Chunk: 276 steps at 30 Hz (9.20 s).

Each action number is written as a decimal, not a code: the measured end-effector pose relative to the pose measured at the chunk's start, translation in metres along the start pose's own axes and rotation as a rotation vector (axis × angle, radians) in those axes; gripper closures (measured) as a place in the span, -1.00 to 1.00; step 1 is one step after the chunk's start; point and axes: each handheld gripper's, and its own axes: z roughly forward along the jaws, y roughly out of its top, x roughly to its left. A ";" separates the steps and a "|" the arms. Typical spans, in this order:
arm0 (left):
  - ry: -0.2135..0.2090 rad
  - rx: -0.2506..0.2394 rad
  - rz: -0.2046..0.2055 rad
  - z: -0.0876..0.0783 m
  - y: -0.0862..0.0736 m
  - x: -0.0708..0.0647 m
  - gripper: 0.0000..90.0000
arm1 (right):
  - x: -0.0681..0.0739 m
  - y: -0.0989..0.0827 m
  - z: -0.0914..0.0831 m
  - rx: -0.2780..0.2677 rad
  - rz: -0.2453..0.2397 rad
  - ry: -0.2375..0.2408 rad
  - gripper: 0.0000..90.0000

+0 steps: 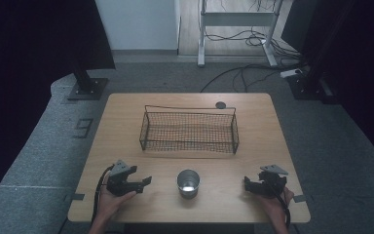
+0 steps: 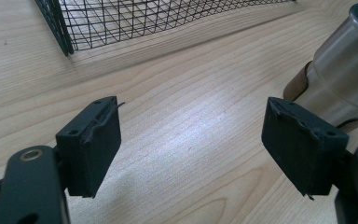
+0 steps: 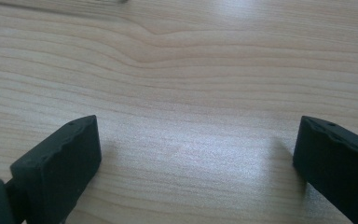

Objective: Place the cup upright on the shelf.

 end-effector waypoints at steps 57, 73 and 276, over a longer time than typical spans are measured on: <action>-0.183 -0.072 0.067 -0.019 0.040 -0.035 -0.81 | 0.004 0.001 0.001 -0.009 -0.009 0.011 -0.91; -0.248 -0.027 0.090 0.012 0.048 -0.062 -0.81 | 0.004 0.001 0.001 -0.010 -0.009 0.011 -0.90; -0.100 -0.080 0.145 0.044 0.187 -0.015 -0.68 | 0.004 0.002 0.001 -0.014 -0.017 0.014 -0.87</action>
